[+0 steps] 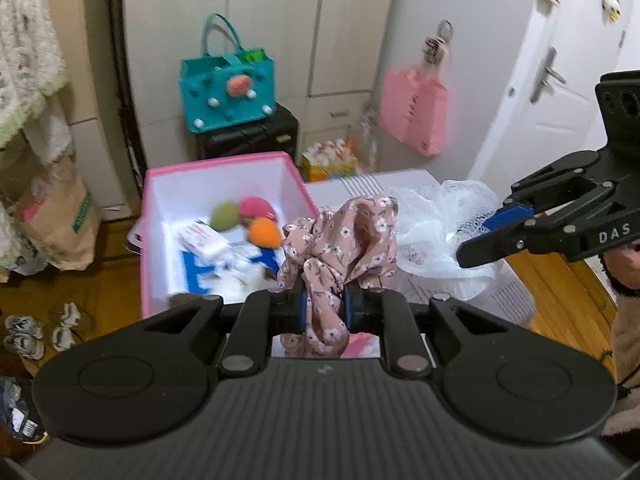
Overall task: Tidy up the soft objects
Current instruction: 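Carry the scrunchie and mesh puff with both grippers over the pink box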
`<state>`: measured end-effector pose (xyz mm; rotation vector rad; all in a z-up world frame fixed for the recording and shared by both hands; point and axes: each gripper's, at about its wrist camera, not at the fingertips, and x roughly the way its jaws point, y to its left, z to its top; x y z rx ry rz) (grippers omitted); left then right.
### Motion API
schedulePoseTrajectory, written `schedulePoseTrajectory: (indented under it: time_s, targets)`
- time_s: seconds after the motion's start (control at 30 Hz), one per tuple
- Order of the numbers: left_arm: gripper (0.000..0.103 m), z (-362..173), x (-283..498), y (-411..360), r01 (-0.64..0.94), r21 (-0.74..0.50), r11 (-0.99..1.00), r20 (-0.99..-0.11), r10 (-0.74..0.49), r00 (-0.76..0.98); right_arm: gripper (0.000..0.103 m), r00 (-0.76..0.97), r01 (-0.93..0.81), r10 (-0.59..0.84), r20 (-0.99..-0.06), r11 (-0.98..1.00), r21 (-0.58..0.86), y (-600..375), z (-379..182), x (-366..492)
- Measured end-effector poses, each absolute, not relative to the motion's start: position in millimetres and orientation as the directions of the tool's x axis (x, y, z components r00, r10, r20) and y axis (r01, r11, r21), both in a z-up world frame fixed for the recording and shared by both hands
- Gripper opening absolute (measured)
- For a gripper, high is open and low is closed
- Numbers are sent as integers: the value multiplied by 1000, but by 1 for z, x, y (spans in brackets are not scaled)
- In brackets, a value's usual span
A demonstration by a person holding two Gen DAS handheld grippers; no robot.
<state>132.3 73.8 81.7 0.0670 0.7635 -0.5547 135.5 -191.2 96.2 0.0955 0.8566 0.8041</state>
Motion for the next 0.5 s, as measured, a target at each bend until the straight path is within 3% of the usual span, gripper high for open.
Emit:
schedulePoseTrajectory:
  time_s: [0.3, 0.4, 0.5]
  targets:
    - [15, 85, 162, 104, 489, -148, 860, -650, -457, 607, 20, 425, -631, 659, -620, 707, 319, -151, 115, 171]
    - [15, 72, 181, 104, 494, -157, 855, -669, -460, 584, 20, 454, -625, 604, -655, 740, 249, -137, 104, 185]
    - [15, 54, 209, 105, 482, -185, 856, -701, -459, 546, 20, 531, -608, 487, -694, 789, 89, -117, 88, 198]
